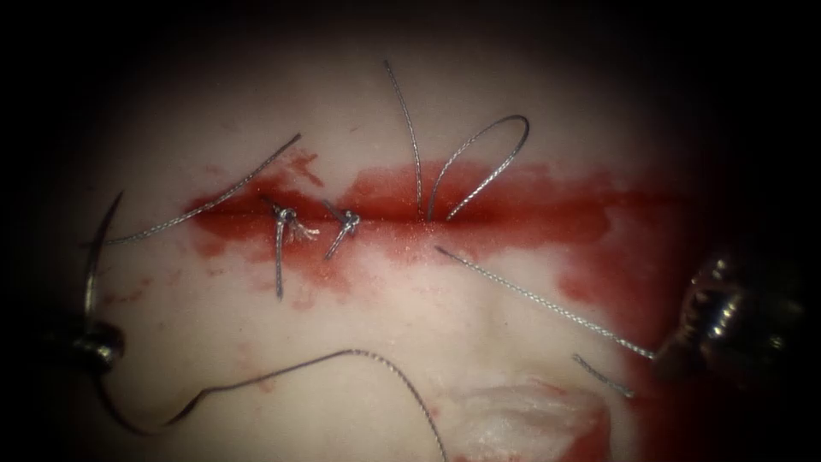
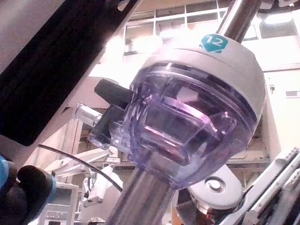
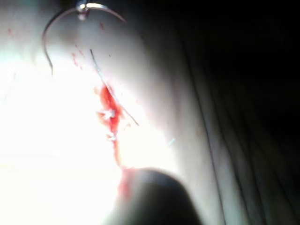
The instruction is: Wound Closure
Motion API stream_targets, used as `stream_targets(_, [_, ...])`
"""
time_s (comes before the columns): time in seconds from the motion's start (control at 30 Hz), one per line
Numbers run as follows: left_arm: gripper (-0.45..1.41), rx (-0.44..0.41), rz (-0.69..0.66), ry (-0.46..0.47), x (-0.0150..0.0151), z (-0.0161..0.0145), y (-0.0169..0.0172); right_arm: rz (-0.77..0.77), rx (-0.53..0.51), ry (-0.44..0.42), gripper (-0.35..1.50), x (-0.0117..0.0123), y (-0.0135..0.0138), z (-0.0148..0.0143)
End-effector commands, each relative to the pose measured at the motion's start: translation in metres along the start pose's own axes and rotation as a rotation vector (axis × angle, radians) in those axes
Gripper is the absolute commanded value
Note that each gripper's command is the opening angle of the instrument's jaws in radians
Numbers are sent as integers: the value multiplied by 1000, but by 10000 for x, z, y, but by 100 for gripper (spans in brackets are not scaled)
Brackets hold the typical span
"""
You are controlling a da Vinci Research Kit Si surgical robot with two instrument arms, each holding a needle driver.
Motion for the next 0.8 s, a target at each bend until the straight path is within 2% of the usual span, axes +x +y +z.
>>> stream_targets(0.03, [-45,2,6,-4,-13,3,-4,35,18,-25,-35,-7,20,-1])
stream_targets(0.17, [-45,4,6,7,-12,2,-4,123,49,-93,-35,-37,44,6])
stream_targets(0.23, [-45,5,6,7,-12,2,-4,199,77,-153,-35,-59,58,5])
stream_targets(0.3, [-45,5,6,7,-12,2,-4,232,91,-195,-35,-71,63,6])
stream_targets(0.37, [-45,5,6,7,-12,2,-4,255,83,-191,-35,-84,66,8])
stream_targets(0.57, [-45,13,-12,20,-12,2,-4,292,94,-180,-35,-92,74,11])
stream_targets(0.8, [-45,16,-13,19,-13,1,-4,452,28,-165,-35,-119,100,6])
